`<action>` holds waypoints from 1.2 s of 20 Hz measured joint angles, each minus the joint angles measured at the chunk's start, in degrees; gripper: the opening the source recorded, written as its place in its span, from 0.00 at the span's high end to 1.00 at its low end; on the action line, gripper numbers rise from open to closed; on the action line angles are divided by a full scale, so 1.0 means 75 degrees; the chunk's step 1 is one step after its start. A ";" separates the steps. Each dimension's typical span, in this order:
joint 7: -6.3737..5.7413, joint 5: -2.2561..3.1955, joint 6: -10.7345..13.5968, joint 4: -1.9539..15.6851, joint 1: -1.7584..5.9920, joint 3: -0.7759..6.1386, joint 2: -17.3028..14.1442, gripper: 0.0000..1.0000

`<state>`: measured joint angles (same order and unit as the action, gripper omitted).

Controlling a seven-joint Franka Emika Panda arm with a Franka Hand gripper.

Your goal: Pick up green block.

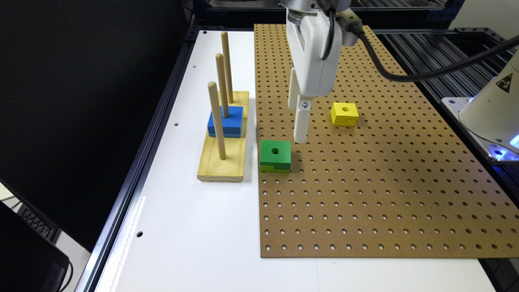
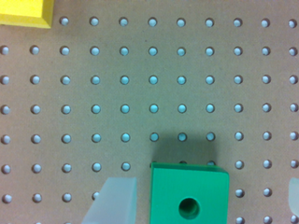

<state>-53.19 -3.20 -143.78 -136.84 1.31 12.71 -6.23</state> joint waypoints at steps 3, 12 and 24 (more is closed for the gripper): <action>0.0000 0.0028 -0.0162 -0.0003 0.0004 -0.0001 -0.0195 0.00; 0.0000 0.0056 -0.0580 0.0056 0.0004 -0.0009 -0.0550 0.00; 0.0000 0.0069 -0.0708 0.0187 0.0004 -0.0010 -0.0773 0.00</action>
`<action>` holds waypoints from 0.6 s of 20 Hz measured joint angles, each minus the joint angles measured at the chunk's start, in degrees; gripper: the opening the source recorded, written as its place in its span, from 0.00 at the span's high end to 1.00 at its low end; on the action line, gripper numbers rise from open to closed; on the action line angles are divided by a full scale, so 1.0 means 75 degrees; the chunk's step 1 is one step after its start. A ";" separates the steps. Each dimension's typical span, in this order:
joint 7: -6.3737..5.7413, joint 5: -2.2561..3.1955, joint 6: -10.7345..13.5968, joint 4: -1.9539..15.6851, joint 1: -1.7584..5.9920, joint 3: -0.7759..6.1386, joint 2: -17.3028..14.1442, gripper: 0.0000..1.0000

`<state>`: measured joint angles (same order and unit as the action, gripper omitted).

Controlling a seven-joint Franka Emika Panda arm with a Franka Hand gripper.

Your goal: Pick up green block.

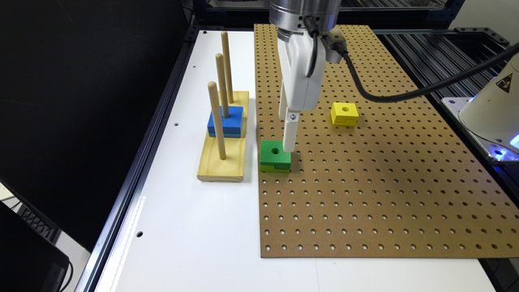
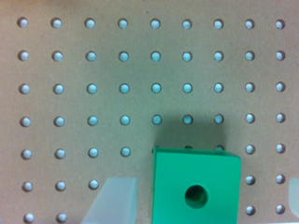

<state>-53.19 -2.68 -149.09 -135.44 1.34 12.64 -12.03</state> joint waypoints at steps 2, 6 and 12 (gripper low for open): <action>0.0000 0.0030 -0.0229 0.0004 0.0000 -0.0006 -0.0229 0.00; 0.0000 0.0111 -0.0493 0.0112 0.0000 -0.0037 -0.0575 0.00; 0.0000 0.0116 -0.0486 0.0184 -0.0001 -0.0040 -0.0602 0.00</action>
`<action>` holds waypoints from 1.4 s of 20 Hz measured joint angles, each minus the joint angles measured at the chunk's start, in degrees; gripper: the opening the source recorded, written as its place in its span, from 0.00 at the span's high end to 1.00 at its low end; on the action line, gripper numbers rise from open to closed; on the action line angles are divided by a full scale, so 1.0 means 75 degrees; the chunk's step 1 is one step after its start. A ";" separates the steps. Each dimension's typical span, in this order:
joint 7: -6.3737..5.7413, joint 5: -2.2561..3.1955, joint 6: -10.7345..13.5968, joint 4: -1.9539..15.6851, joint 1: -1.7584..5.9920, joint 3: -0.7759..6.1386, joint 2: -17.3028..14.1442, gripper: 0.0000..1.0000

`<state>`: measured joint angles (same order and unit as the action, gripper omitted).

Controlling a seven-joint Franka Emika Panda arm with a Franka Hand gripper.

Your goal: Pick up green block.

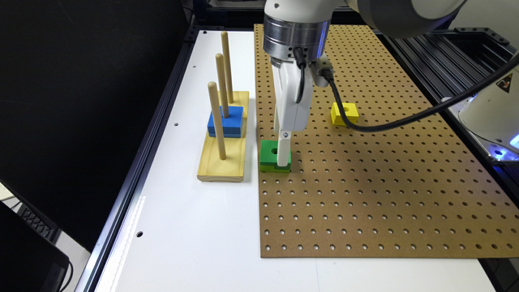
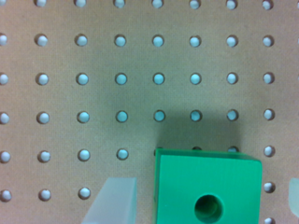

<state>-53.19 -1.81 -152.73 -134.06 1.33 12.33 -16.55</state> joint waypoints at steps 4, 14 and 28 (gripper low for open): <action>0.0000 0.0001 0.0000 0.0001 0.0000 0.0000 0.0000 0.00; 0.0000 0.0036 -0.0341 0.0028 -0.0001 -0.0027 -0.0482 0.00; 0.0000 0.0037 -0.0341 0.0071 -0.0001 -0.0028 -0.0486 0.00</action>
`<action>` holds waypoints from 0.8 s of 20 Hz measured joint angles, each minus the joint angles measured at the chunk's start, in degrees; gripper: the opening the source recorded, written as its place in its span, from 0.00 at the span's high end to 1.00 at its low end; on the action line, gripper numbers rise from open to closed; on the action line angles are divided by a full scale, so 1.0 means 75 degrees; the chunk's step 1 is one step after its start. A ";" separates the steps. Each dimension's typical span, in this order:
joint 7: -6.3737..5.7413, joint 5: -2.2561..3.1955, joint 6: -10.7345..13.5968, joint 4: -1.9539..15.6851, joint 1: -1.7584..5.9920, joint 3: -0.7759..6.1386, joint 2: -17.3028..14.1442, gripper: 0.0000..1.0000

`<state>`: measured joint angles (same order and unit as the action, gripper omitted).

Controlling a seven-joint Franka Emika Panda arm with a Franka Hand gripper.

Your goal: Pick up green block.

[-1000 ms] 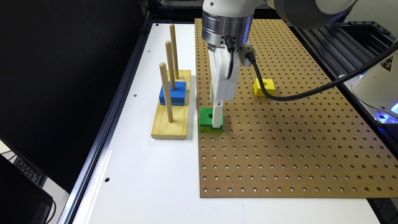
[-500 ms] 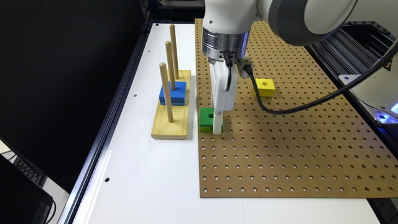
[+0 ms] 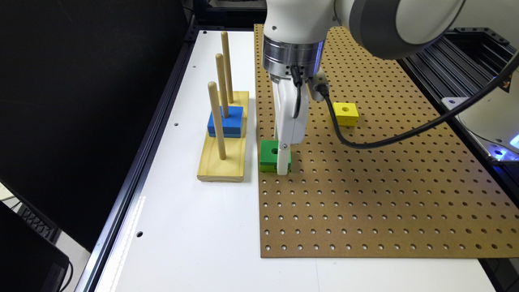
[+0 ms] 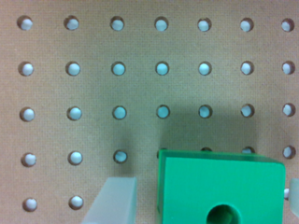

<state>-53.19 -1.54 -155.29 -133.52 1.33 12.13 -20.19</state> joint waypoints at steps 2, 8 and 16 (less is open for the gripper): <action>0.0000 0.0000 0.0000 0.0026 0.0000 0.0000 -0.0001 0.00; 0.0000 0.0000 0.0000 0.0090 0.0000 -0.0007 -0.0009 0.00; -0.0052 0.0127 -0.0189 0.0171 -0.0005 -0.0040 -0.0350 0.00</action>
<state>-53.58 -0.59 -156.70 -132.24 1.29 11.82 -22.81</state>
